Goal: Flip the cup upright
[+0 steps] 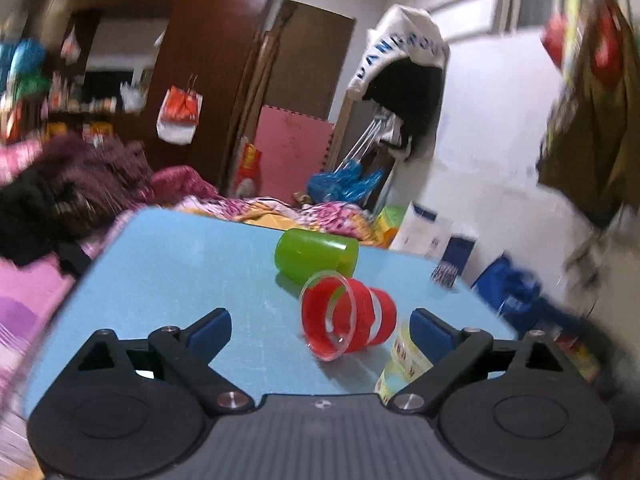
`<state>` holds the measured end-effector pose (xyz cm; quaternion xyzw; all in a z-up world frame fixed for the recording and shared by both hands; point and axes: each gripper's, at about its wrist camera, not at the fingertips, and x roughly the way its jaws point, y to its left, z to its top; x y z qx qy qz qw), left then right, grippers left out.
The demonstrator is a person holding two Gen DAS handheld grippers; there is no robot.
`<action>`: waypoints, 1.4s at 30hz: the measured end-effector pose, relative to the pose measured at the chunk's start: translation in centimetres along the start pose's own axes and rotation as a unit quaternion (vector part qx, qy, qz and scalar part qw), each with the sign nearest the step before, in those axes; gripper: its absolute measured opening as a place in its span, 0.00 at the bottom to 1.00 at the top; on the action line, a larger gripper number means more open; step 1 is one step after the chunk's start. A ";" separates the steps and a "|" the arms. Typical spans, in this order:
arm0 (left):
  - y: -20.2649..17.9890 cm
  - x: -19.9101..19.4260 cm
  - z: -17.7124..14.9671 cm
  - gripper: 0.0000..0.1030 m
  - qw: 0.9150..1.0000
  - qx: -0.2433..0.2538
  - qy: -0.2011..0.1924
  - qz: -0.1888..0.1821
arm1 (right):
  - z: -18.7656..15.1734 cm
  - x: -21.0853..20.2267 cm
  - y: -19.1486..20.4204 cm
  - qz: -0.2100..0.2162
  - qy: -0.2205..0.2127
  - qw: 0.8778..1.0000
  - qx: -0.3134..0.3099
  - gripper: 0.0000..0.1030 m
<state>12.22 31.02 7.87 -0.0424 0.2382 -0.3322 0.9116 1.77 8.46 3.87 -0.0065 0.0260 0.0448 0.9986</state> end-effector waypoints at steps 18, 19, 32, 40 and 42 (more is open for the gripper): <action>-7.7 -4.7 -2.0 0.94 0.996 0.080 0.002 0.037 | 2.0 -3.3 -3.2 -0.043 0.136 0.984 0.108 0.99; -7.4 -4.5 -1.9 0.94 0.997 0.072 0.005 0.035 | 2.0 -3.1 -3.2 -0.040 0.137 0.984 0.106 0.99; -7.8 -3.6 -2.8 0.94 0.996 0.072 0.017 0.052 | 1.2 -3.1 -3.0 -0.016 0.152 0.984 0.087 0.99; -8.2 -3.4 -3.0 0.94 0.996 0.075 0.028 0.047 | 1.4 -3.4 -3.5 -0.016 0.151 0.984 0.091 0.99; -8.2 -3.4 -3.0 0.94 0.995 0.076 0.027 0.050 | 1.4 -3.4 -3.6 -0.017 0.150 0.984 0.091 0.99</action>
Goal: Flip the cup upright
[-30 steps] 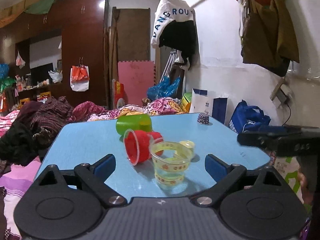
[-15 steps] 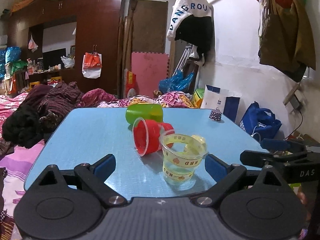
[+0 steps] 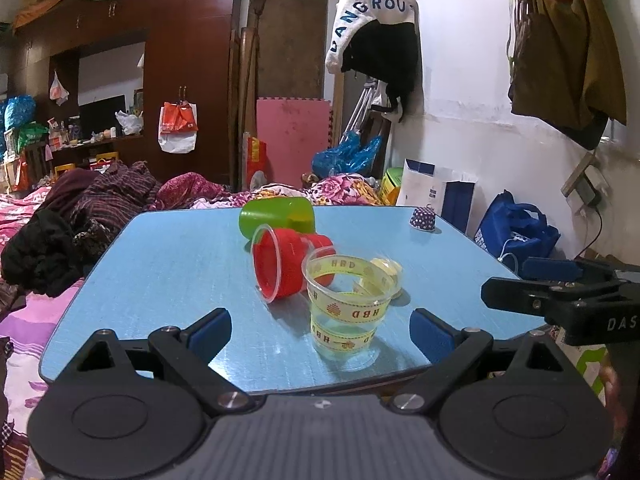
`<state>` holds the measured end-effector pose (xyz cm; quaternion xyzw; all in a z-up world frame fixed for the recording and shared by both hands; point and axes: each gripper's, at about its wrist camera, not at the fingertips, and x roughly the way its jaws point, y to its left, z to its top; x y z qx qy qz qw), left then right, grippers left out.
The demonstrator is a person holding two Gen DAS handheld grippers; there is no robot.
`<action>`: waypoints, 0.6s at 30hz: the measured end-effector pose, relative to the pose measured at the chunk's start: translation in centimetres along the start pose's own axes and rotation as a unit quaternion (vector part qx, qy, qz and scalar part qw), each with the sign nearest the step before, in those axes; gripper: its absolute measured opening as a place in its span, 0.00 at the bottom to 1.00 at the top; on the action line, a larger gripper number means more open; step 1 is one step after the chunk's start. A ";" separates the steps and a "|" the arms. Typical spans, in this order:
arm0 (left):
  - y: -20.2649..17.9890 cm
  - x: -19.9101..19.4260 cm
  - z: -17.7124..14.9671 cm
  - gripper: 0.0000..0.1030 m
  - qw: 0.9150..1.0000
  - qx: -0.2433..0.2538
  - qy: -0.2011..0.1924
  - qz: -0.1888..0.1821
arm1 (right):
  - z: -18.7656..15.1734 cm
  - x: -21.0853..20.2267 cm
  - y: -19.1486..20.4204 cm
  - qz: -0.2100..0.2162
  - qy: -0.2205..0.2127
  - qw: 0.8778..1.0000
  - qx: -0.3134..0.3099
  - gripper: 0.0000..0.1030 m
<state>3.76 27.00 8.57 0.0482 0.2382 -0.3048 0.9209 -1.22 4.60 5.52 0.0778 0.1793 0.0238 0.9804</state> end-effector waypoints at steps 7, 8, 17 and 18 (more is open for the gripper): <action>-0.1 0.1 0.0 0.94 1.000 0.003 0.000 0.002 | 0.0 0.0 0.0 0.000 0.000 1.000 0.000 0.99; -0.1 0.1 0.1 0.94 1.000 0.004 0.001 0.002 | 0.0 0.0 0.0 0.000 0.001 1.000 0.000 0.99; -0.3 0.2 0.0 0.94 1.000 0.011 0.002 0.000 | 0.0 -0.1 0.0 0.003 0.003 1.000 -0.001 0.99; -0.3 0.2 0.0 0.94 1.000 0.012 0.002 0.000 | 0.0 -0.1 0.0 0.003 0.003 1.000 -0.001 0.99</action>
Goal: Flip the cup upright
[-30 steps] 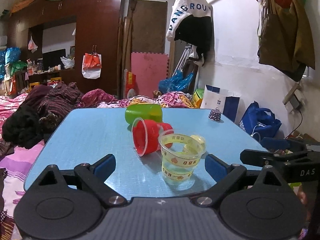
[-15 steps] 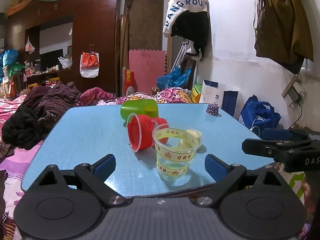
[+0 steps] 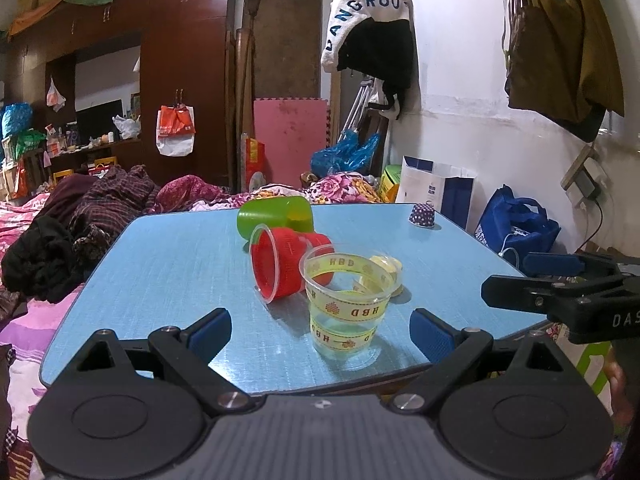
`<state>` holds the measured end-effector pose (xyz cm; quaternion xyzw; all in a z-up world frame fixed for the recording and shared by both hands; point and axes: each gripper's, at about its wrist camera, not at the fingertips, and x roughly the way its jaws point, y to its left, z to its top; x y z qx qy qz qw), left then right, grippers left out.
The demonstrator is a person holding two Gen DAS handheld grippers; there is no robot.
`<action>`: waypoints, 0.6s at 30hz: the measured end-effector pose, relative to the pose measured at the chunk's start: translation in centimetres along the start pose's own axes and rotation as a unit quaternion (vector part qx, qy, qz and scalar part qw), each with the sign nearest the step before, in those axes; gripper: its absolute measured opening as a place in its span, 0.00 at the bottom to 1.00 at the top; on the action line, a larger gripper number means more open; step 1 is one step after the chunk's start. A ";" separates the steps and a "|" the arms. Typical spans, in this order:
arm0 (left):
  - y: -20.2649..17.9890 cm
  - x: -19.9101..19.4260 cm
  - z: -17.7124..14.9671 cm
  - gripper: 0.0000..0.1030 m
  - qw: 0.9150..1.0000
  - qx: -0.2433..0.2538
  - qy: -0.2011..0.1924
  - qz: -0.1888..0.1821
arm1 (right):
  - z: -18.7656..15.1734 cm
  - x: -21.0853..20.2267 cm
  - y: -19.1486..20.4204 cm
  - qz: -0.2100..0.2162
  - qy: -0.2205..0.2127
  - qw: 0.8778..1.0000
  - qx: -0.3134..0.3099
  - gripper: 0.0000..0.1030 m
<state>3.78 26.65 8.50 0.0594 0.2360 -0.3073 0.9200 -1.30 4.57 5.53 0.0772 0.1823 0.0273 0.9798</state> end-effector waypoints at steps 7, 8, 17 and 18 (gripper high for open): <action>0.1 0.1 0.1 0.94 1.000 -0.002 -0.001 0.002 | 0.1 -0.1 -0.3 0.002 -0.002 1.000 0.004 0.99; 0.1 0.1 0.1 0.94 1.000 -0.002 -0.001 0.002 | 0.1 -0.1 -0.3 0.002 -0.002 1.000 0.004 0.99; 0.1 0.2 0.2 0.94 1.000 -0.001 -0.001 0.003 | 0.2 -0.1 -0.3 0.002 -0.002 1.000 0.004 0.99; 0.1 0.2 0.2 0.94 1.000 -0.001 -0.002 0.003 | 0.1 -0.1 -0.4 0.002 -0.001 1.000 0.004 0.99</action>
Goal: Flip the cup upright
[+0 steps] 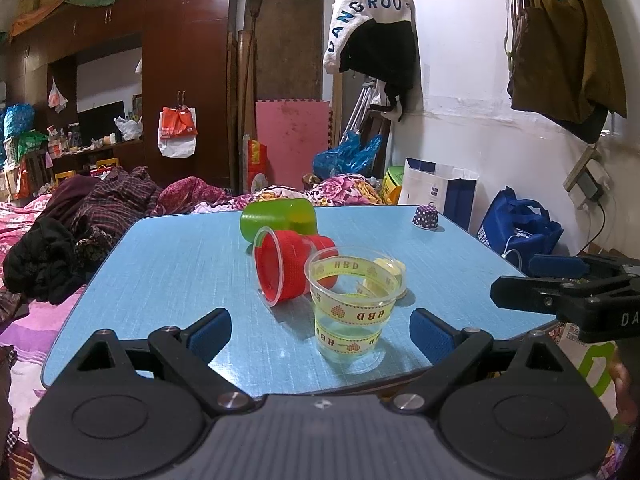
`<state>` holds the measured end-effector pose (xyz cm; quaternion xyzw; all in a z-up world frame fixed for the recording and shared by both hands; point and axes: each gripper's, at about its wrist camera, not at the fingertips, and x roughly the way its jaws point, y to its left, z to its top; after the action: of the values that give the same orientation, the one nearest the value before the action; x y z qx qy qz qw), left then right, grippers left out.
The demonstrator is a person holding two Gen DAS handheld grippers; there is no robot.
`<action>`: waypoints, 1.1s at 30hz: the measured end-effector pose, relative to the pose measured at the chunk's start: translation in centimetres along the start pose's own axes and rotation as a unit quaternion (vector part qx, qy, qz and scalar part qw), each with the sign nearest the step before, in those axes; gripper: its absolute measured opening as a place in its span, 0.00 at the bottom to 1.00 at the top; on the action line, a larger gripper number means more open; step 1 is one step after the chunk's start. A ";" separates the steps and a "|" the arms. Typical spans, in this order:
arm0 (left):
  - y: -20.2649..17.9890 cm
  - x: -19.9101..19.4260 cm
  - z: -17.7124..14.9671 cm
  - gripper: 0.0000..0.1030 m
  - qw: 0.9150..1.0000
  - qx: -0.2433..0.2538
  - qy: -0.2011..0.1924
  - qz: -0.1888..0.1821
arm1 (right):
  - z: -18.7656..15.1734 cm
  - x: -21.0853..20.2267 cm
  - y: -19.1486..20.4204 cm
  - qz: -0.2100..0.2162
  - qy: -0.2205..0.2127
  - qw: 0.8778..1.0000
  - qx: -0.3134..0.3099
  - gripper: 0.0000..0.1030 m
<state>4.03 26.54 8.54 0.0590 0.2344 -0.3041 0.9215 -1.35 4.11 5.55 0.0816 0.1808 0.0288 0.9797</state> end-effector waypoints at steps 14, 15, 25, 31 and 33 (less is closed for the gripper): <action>0.0 0.1 0.2 0.94 1.000 0.000 0.000 0.000 | 0.0 0.0 -0.1 0.000 0.000 1.000 0.000 0.99; 0.1 0.2 0.2 0.94 1.000 -0.001 0.000 0.000 | 0.0 0.0 -0.1 0.000 0.000 1.000 0.000 0.99; 0.1 0.3 0.2 0.94 1.000 0.001 -0.001 0.001 | -0.1 0.0 0.0 -0.001 0.001 1.000 -0.001 0.99; 0.1 0.5 0.1 0.94 1.000 0.001 0.001 0.002 | -0.1 0.0 0.0 0.000 0.000 1.000 -0.001 0.99; 0.2 0.6 0.1 0.94 1.000 0.001 0.001 0.002 | -0.1 0.0 0.0 0.000 0.001 1.000 -0.001 0.99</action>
<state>4.56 26.34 8.31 0.0603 0.2350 -0.3024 0.9218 -1.39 4.14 5.49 0.0807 0.1813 0.0290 0.9797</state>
